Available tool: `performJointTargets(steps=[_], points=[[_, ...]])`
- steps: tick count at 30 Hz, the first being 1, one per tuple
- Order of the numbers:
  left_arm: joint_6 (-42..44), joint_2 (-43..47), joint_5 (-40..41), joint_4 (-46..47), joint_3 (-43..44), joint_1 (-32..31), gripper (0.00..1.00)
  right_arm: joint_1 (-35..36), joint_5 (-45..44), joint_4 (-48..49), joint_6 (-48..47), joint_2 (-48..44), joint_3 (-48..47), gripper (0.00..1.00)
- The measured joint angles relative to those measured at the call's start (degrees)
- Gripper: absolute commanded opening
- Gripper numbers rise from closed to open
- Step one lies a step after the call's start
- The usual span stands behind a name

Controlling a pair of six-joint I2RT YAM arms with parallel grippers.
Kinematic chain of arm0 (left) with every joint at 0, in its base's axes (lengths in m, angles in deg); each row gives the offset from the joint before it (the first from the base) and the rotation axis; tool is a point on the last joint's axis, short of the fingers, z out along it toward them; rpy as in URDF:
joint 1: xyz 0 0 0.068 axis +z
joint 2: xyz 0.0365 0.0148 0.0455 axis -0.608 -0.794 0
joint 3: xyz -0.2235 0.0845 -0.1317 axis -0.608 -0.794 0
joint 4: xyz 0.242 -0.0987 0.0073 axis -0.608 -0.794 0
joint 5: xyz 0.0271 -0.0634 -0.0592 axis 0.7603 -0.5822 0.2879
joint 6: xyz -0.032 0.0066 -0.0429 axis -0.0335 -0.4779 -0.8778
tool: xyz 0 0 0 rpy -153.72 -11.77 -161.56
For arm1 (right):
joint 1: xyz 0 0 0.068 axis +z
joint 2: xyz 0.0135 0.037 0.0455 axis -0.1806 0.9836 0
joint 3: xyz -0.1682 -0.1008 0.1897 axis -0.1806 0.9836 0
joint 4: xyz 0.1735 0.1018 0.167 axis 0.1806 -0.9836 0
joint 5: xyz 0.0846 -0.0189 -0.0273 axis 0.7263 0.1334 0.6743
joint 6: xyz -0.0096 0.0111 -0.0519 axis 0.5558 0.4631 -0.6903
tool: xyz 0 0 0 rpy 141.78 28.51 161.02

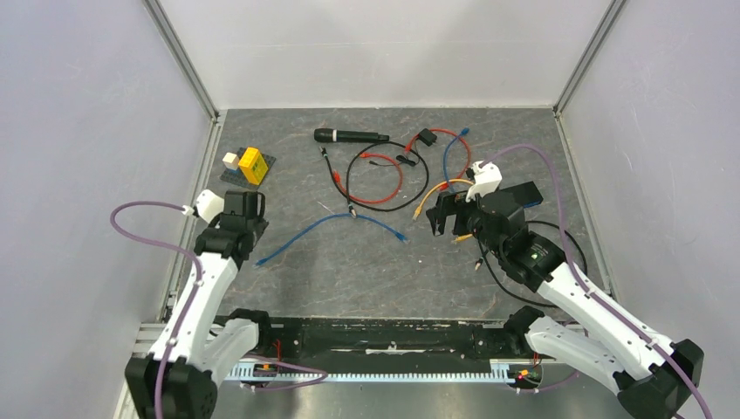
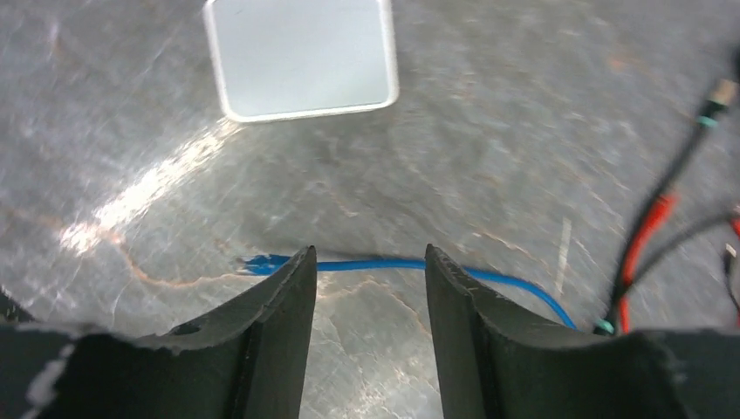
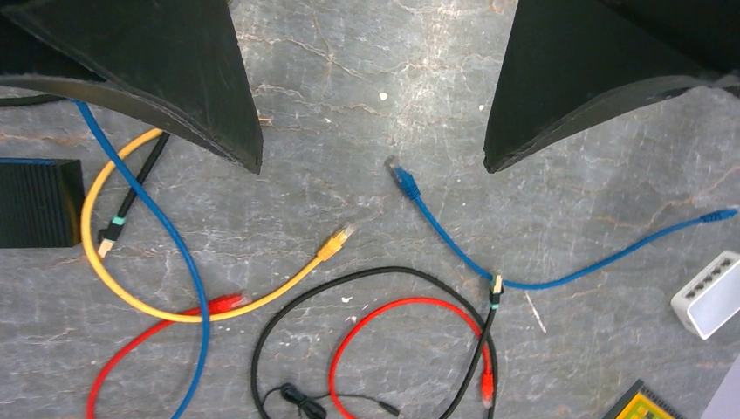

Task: Insert the plug into the switch port
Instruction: Pick up the connector from the center of the board.

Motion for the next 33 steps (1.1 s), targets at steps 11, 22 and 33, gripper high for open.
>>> performJointTargets(steps=[11,22,33], points=[[-13.05,-14.75,-5.79,-2.99,-4.09,7.43,0.47,0.0,6.16,3.32,-2.45,0.04,2.12,0.99],[-22.8,-15.12,-5.18,-6.45,-6.03,7.43,0.64,0.0,8.94,5.07,-4.31,-1.2,4.33,0.99],[-27.32,-16.48,-2.14,-8.35,-7.26,7.43,0.56,0.0,12.94,8.28,-4.35,-3.34,7.39,0.99]])
